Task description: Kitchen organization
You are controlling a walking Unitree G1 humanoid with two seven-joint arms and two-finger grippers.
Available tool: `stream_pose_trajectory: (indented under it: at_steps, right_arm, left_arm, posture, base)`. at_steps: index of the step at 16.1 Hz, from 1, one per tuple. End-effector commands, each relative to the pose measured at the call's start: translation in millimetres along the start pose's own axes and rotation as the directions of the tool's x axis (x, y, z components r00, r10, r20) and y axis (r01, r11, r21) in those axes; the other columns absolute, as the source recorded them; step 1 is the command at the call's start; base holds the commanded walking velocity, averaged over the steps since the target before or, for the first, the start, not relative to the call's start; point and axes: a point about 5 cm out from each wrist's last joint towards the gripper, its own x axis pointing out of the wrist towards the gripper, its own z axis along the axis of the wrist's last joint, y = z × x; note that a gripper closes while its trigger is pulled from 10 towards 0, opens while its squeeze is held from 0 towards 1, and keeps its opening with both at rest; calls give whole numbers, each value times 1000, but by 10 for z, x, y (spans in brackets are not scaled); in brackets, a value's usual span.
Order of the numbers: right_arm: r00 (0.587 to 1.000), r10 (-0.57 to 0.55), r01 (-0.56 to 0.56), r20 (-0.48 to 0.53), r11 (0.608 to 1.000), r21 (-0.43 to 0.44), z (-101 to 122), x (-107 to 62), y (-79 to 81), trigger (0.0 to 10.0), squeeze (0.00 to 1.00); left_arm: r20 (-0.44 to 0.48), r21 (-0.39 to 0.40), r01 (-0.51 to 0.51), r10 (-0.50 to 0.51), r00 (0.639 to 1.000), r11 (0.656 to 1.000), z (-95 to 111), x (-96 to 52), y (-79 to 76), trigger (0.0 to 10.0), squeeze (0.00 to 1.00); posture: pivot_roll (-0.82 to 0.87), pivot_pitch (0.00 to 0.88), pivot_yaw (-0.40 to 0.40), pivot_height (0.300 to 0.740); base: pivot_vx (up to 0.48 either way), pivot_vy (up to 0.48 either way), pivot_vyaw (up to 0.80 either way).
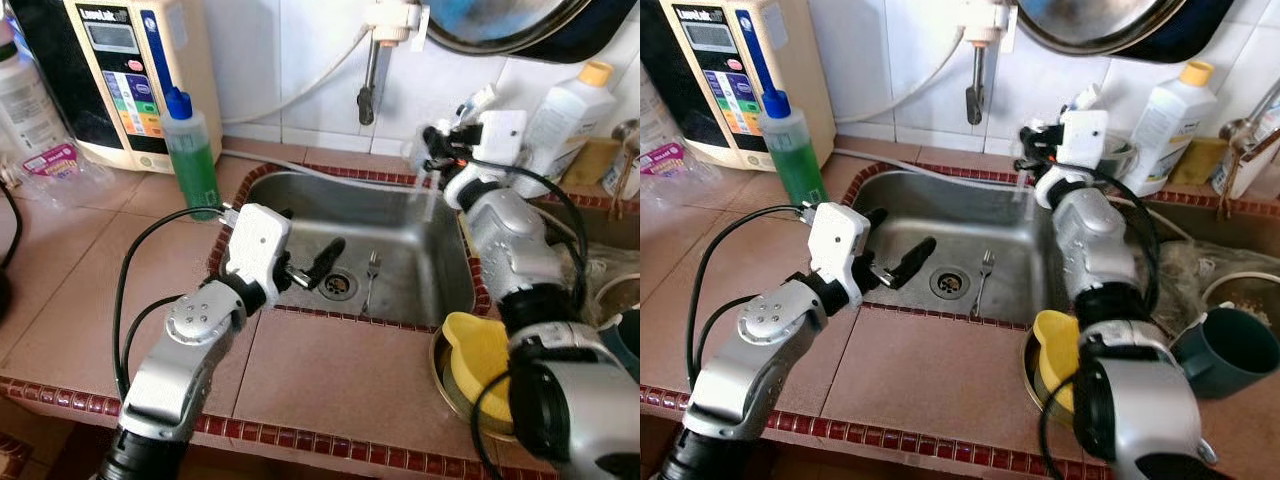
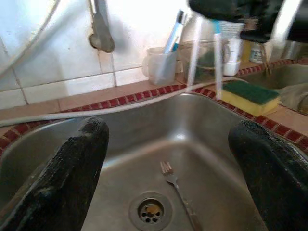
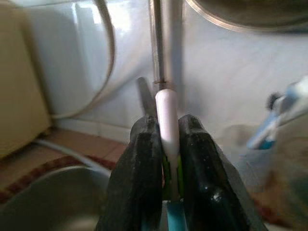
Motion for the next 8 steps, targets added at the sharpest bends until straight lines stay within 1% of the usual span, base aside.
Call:
stream_pose_trajectory:
  at_steps: [1,4,5,8]
  right_arm:
    - [1000,21,-21,13,999,32,33,36,26,10000,0]
    - [998,58,-52,-39,989,137,-112,67,117,10000,0]
    - [996,67,-59,-52,988,146,-154,69,141,10000,0]
    - [990,90,-65,-105,972,224,-303,56,203,10000,0]
  left_arm:
    - [-4,-2,17,-17,1000,1000,13,-8,-51,10000,0]
    - [-7,-14,45,-45,999,999,34,-21,-134,10000,0]
    - [-11,-13,52,-53,999,999,33,-23,-156,10000,0]
    - [-19,-18,64,-64,998,998,41,-33,-194,10000,0]
  posture:
    - [-27,129,-23,740]
    - [-21,141,-22,740]
    - [-21,141,-22,740]
    - [-20,157,-24,740]
  base:
    - [0,0,0]
    - [0,0,0]
    - [0,0,0]
    - [0,0,0]
